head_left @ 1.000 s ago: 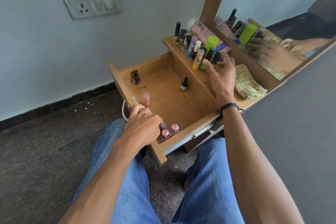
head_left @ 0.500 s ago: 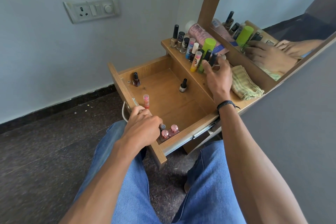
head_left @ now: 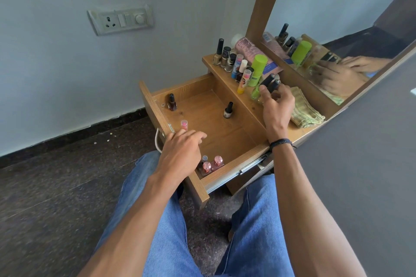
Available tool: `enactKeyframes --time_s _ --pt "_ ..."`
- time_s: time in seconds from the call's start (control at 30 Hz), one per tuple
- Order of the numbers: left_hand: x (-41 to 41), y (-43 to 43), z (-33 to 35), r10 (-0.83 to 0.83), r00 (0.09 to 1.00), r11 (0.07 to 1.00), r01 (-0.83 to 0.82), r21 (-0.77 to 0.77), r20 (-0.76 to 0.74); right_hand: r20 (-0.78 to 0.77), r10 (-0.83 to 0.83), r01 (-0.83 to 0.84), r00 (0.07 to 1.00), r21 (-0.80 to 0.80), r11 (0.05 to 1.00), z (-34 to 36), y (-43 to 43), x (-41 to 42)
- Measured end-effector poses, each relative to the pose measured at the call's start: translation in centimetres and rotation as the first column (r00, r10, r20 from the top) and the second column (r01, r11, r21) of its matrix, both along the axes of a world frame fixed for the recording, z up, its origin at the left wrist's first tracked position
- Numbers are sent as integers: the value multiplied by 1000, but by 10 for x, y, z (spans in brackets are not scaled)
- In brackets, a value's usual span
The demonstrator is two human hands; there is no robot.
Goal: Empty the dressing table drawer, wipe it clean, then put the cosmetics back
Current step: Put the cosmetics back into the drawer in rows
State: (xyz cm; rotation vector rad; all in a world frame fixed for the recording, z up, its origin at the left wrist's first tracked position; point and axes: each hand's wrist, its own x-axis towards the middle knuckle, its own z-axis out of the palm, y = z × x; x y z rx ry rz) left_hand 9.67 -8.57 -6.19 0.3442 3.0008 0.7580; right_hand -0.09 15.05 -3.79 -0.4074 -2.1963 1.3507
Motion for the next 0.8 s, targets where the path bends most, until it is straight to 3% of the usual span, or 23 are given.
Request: enactKeyframes --time_s 0.1,0.23,0.47,0.57,0.8 --pt "0 -1 4 78 995 983 -67 171 -60 -57 49 -43 997 96 994 -5 -15 25" --pt "-1 -4 4 129 984 942 -84 326 -119 -18 325 -321 945 124 939 -19 -46 60" --pt "-1 -2 7 100 981 969 -59 240 -164 98 589 -594 802 238 768 -21 -69 63" --pt "-6 -4 10 139 968 975 -97 202 -207 98 619 -625 779 188 758 -26 -70 63" --pt "-14 -11 8 139 981 981 -117 157 -138 126 662 -674 739 149 724 -35 -72 61"
